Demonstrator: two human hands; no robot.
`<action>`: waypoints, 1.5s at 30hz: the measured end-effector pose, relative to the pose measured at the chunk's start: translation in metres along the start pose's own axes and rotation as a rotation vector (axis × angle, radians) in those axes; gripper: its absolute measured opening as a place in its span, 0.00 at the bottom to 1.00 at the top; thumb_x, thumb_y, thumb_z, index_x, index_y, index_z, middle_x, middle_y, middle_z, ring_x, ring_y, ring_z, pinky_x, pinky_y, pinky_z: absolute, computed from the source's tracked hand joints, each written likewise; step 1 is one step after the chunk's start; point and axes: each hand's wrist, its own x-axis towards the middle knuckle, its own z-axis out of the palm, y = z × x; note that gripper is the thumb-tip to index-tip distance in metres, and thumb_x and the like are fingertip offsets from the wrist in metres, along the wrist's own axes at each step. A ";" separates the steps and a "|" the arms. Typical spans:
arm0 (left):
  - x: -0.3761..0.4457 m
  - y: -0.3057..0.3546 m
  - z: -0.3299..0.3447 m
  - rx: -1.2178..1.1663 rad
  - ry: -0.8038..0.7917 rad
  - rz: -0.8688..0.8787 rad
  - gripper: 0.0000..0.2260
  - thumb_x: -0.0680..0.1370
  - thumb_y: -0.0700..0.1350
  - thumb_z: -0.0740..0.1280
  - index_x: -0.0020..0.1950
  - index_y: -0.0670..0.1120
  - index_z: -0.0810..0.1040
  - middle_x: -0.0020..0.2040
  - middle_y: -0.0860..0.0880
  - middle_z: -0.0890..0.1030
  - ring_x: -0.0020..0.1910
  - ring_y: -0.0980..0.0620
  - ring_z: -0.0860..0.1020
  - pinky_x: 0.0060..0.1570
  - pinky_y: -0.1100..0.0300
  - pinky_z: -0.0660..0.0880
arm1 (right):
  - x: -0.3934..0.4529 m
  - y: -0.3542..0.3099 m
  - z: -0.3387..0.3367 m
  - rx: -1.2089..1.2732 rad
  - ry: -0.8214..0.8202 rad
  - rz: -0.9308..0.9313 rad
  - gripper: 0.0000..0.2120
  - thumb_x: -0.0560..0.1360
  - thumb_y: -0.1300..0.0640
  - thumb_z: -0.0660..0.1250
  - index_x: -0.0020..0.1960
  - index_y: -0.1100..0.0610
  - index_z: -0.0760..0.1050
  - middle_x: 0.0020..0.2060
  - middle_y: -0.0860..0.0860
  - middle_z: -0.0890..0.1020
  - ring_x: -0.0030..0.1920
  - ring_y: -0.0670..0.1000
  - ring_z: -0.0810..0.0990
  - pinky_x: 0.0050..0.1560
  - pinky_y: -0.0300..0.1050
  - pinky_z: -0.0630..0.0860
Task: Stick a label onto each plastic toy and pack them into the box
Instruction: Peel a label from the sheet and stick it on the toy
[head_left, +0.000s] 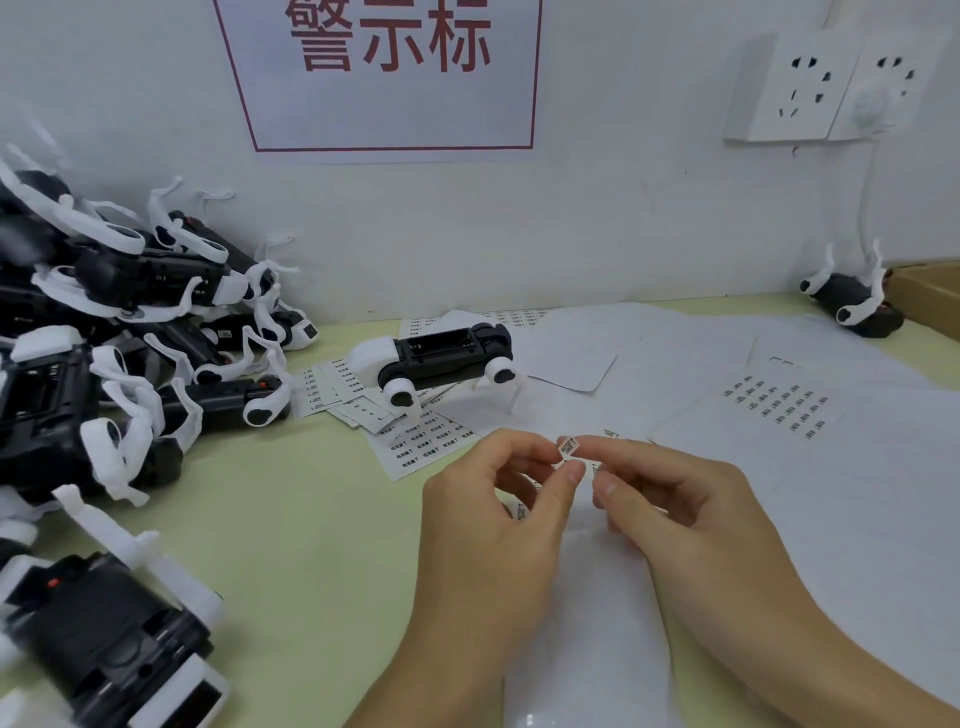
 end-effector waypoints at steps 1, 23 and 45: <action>0.000 0.001 0.000 -0.010 0.006 -0.001 0.02 0.74 0.44 0.74 0.42 0.50 0.83 0.36 0.56 0.83 0.37 0.57 0.79 0.33 0.69 0.71 | 0.000 0.001 0.001 -0.004 -0.004 -0.002 0.23 0.77 0.65 0.66 0.45 0.35 0.84 0.34 0.46 0.82 0.38 0.50 0.77 0.37 0.31 0.72; -0.001 0.000 0.000 0.019 -0.057 0.095 0.04 0.73 0.47 0.68 0.38 0.50 0.79 0.32 0.56 0.78 0.29 0.59 0.72 0.29 0.66 0.67 | 0.001 0.006 0.002 -0.105 0.131 -0.003 0.06 0.71 0.56 0.72 0.37 0.47 0.83 0.34 0.44 0.84 0.37 0.45 0.80 0.36 0.32 0.74; 0.041 0.030 -0.012 0.920 0.206 0.338 0.20 0.70 0.38 0.62 0.61 0.46 0.74 0.55 0.48 0.75 0.55 0.46 0.71 0.47 0.50 0.74 | 0.002 0.011 0.001 -0.211 0.241 -0.005 0.10 0.72 0.60 0.72 0.34 0.49 0.79 0.30 0.43 0.79 0.30 0.43 0.73 0.33 0.30 0.69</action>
